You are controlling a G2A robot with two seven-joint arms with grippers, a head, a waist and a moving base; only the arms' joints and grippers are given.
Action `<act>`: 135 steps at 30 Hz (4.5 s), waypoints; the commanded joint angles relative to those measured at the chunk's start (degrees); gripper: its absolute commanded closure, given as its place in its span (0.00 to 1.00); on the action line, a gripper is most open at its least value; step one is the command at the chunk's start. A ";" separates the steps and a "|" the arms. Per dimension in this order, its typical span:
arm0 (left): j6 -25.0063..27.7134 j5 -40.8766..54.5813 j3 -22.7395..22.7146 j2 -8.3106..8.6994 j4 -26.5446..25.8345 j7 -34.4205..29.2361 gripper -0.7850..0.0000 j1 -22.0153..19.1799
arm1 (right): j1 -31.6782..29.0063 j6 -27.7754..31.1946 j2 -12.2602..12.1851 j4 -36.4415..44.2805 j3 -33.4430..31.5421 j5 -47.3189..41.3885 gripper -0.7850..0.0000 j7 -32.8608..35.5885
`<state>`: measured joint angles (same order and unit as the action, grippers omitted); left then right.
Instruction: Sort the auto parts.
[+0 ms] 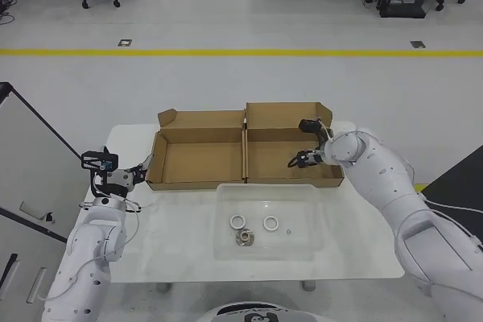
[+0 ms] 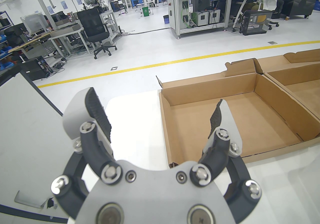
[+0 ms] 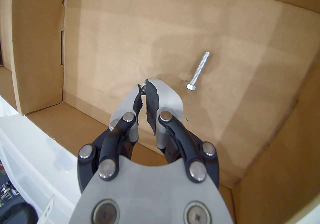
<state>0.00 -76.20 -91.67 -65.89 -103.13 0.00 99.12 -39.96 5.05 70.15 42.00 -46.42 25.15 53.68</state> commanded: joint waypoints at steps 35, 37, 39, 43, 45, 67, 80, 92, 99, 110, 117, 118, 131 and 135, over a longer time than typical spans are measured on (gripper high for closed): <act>0.00 0.00 0.00 0.00 0.00 0.00 0.00 0.00 | -23.69 12.83 -10.97 53.79 -28.69 7.23 0.00 0.79; 0.00 0.00 0.00 0.00 0.00 0.00 0.00 0.00 | -25.86 14.15 -11.39 56.53 -30.04 6.72 0.00 1.81; 0.00 0.00 0.00 0.00 0.00 0.00 0.00 0.00 | -27.77 15.07 -11.74 58.97 -31.22 6.58 0.00 2.31; 0.00 0.00 0.00 0.00 0.00 0.00 0.00 0.00 | -31.04 16.64 -12.24 62.73 -32.67 5.58 0.00 2.87; 0.00 0.00 0.00 0.00 0.00 0.00 0.00 0.00 | -31.36 16.75 -12.31 63.16 -32.97 5.84 0.00 2.63; 0.00 0.00 0.00 0.00 0.00 0.00 0.00 0.00 | -29.19 20.48 -13.38 70.40 -26.94 14.04 0.00 20.04; 0.00 0.00 0.00 0.00 0.00 0.00 0.00 0.00 | -23.23 19.74 -14.64 68.77 -11.56 14.04 0.00 25.82; 0.00 0.00 0.00 0.00 0.00 0.00 0.00 0.00 | -18.31 16.91 -17.69 68.07 -2.40 11.31 0.00 28.66; 0.00 0.00 0.00 0.00 0.00 0.00 0.00 0.00 | -13.96 16.57 -19.26 65.51 4.56 7.91 0.00 29.00; 0.00 0.00 0.00 0.00 0.00 0.00 0.00 0.00 | -12.55 16.73 -19.49 64.98 6.35 7.95 0.00 28.84; 0.00 0.00 0.00 0.00 0.00 0.00 0.00 0.00 | -12.64 16.47 -19.28 65.29 8.28 10.29 0.00 29.09; 0.00 0.00 0.00 0.00 0.00 0.00 0.00 0.00 | -12.41 16.29 -19.23 65.34 8.70 10.70 0.00 29.27; 0.00 0.00 0.00 0.00 0.00 0.00 0.00 0.00 | -8.49 15.85 -17.81 60.79 15.88 10.06 0.21 29.71; 0.00 0.00 0.00 0.00 0.00 0.00 0.00 0.00 | -7.58 15.59 -17.38 59.32 17.20 9.58 0.33 29.97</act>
<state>0.00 -76.20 -91.67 -65.89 -103.13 0.00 99.12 -47.72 20.68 52.68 101.65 -29.52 34.86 83.60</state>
